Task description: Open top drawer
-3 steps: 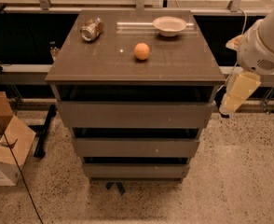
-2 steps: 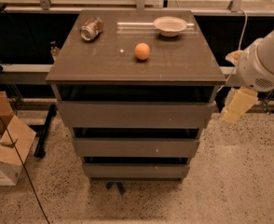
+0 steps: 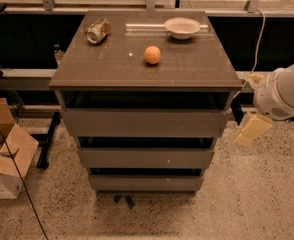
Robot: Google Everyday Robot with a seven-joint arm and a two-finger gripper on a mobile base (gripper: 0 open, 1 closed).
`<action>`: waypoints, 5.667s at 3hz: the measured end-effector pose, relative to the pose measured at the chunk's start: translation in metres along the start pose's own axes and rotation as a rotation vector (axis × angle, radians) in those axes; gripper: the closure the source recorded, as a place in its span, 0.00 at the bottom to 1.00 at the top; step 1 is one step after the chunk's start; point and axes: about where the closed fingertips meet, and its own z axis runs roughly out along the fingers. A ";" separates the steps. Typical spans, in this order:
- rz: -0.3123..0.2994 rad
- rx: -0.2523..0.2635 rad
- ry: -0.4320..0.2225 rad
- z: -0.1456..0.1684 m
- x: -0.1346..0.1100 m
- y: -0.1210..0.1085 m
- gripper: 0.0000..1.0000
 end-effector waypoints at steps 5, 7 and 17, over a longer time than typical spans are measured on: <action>0.047 -0.024 -0.140 0.065 0.022 0.002 0.00; 0.063 -0.039 -0.186 0.095 0.023 0.001 0.00; 0.035 -0.106 -0.204 0.205 -0.007 0.010 0.81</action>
Offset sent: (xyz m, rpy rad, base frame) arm 0.0104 -0.0048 -0.0102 0.0393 -0.0226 0.0248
